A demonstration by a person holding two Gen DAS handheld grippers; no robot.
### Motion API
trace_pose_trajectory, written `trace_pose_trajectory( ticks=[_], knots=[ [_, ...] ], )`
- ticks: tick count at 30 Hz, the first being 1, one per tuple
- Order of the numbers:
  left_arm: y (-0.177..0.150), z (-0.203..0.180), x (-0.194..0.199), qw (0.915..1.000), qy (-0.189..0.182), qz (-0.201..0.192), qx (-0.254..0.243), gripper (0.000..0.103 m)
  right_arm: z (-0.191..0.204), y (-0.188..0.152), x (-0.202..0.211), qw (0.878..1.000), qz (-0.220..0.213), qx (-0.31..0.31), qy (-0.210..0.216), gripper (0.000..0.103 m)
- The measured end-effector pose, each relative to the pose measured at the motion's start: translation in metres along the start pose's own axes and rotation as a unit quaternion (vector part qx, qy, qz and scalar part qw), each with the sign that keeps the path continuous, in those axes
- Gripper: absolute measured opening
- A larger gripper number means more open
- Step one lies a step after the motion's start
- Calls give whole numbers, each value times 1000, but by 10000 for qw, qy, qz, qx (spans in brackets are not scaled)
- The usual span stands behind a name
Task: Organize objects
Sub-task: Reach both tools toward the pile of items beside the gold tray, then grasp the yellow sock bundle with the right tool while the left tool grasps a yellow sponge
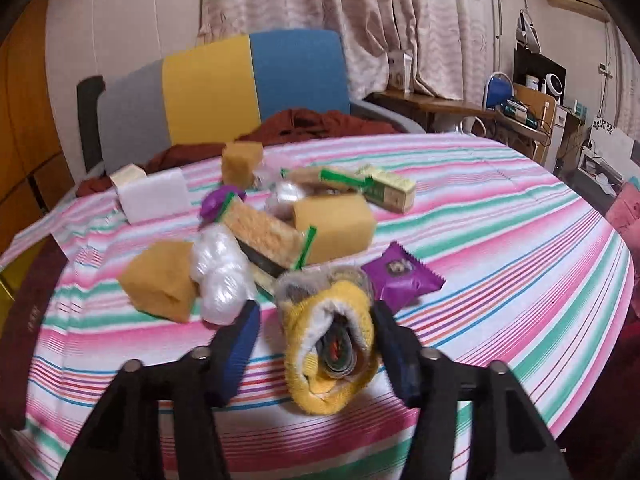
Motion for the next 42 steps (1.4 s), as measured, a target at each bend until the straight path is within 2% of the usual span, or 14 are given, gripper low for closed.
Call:
trace_pose_trajectory(
  ticks=[2, 5, 11, 17, 19, 21, 24, 29, 31, 33, 35, 38, 40, 42],
  knots=[
    [0, -4, -2, 9996, -222, 80, 145, 103, 0, -6, -6, 9999, 91, -3, -59, 42],
    [4, -8, -12, 9982, -424, 186, 371, 103, -4, -5, -8, 9997, 7, -223, 44, 38],
    [16, -29, -42, 9979, -458, 456, 35, 103, 0, 14, -2, 9974, -455, -497, 265, 37],
    [42, -55, -84, 9947, -726, 661, -292, 103, -4, 10, -12, 9952, -436, -832, 268, 37],
    [53, -62, -95, 9947, -667, 627, -466, 103, -3, 9, -12, 9951, -481, -828, 242, 37],
    [66, -70, -116, 9944, -347, 593, -799, 103, -2, 8, -11, 9951, -522, -802, 227, 37],
    [78, -79, -139, 9933, -260, 586, -964, 103, -6, 7, -13, 9942, -537, -902, 241, 37],
    [94, -88, -158, 9935, -489, 352, -968, 103, -11, 4, -15, 9928, -519, -1047, 255, 37],
    [98, -87, -164, 9937, -412, 265, -1012, 102, -10, 3, -15, 9929, -524, -1039, 240, 37],
    [100, -84, -170, 9935, -275, 188, -1085, 98, -10, 3, -16, 9930, -503, -1041, 242, 37],
    [100, -81, -173, 9924, -119, 57, -1222, 88, -11, 2, -17, 9929, -483, -1059, 255, 37],
    [95, -82, -176, 9912, -242, 12, -1298, 82, -11, 2, -18, 9928, -471, -1072, 257, 37],
    [91, -83, -175, 9888, -178, -109, -1479, 81, -11, 1, -18, 9930, -472, -1057, 231, 37],
    [88, -85, -176, 9856, -53, -203, -1680, 74, -10, 1, -18, 9932, -478, -1042, 212, 37]
  ],
)
Point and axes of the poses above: each gripper's, at about its wrist camera, not at the fingertips, and x roughly against the way its jaws point, z to its left, y to its top, the point moved 8 cm from there along -x, roughly the way its jaws point, and after that the axes turned 5 degrees about -y, right-handed, at the moved point
